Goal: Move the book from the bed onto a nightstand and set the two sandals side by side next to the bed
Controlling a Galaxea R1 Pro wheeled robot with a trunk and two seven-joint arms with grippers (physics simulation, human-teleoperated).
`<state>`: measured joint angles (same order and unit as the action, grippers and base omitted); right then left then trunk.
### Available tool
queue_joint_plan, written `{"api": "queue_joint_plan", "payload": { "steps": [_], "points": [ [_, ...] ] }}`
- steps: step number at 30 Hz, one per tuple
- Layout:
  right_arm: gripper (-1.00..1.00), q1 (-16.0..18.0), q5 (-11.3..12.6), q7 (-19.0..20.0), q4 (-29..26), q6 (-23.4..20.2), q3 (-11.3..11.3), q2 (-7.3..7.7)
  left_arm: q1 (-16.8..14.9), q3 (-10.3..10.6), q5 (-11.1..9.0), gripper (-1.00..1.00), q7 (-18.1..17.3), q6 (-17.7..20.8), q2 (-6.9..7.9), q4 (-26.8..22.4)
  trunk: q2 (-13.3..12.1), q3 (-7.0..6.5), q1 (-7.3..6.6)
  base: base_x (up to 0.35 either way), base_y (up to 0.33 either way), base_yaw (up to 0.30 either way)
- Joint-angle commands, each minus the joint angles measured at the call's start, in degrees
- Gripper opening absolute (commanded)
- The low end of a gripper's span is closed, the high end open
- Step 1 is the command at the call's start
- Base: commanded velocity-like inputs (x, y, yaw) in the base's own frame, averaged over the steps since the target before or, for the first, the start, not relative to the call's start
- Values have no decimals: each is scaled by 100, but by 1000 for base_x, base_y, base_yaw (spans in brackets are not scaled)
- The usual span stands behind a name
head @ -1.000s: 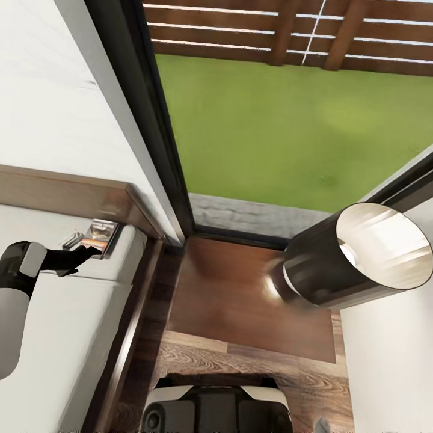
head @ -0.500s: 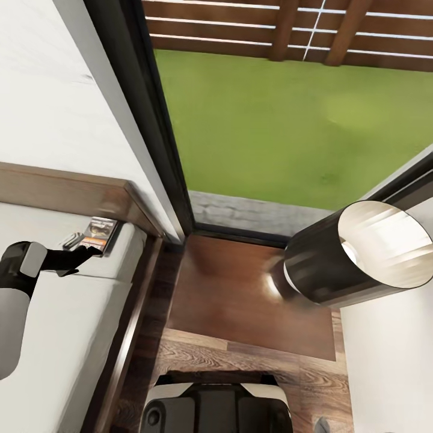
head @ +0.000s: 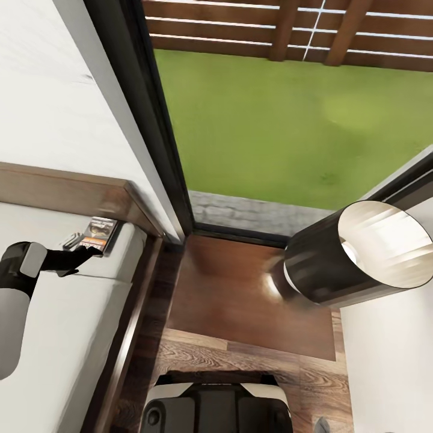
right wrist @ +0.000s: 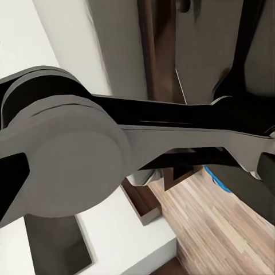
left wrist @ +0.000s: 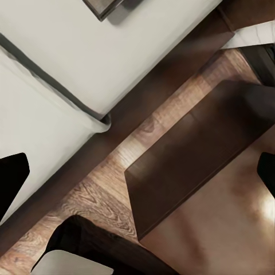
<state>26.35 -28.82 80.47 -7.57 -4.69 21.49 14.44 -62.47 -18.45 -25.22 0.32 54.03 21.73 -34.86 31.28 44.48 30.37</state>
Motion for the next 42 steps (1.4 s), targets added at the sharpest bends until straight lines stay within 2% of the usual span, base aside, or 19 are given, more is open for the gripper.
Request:
{"api": "queue_joint_plan", "payload": {
  "steps": [1,8,18,28,31,33,35,36,37,38,40,42],
  "points": [
    [100,1,-45,26,-5,-50,49,-2,-3,-18,-8,100,3,28,-2,-3,6,5,2,0,0,0],
    [100,1,-45,30,-3,-50,49,-3,-4,-21,-9,100,3,28,-2,-3,6,5,2,0,0,26],
    [100,1,-45,39,-4,-50,48,-2,-2,-31,-7,100,3,28,-2,-3,6,5,2,0,0,204],
    [100,1,-39,39,-3,-50,48,-2,-2,-41,9,100,5,8,10,-6,6,5,2,0,0,20],
    [100,1,-37,39,-5,-50,48,-2,-4,-55,16,100,30,-228,27,-34,6,5,2,0,0,1],
    [100,1,-37,39,-2,-50,48,-2,-7,-59,21,100,55,-589,36,-51,6,5,2,0,0,0],
    [100,1,-37,39,-2,-50,48,-3,-9,-54,23,100,156,-1108,34,-57,6,5,2,0,0,0],
    [100,1,-37,39,-3,-50,48,-3,-10,-49,24,100,303,-1497,26,-60,6,5,2,0,0,0],
    [100,1,-37,39,-4,-50,48,-3,-10,-45,23,100,408,-1697,22,-61,6,5,2,0,0,0],
    [100,1,-36,39,-4,-50,48,-3,-10,-37,17,100,659,-2070,13,-59,6,5,2,0,0,0],
    [100,1,-36,39,-2,-50,48,-3,-11,-24,8,100,1031,-2500,-16,-57,6,5,2,0,0,0],
    [100,1,-36,39,0,-50,48,-1,-13,-14,8,100,1279,-2745,-92,-61,6,5,2,0,0,0]
  ]
}}
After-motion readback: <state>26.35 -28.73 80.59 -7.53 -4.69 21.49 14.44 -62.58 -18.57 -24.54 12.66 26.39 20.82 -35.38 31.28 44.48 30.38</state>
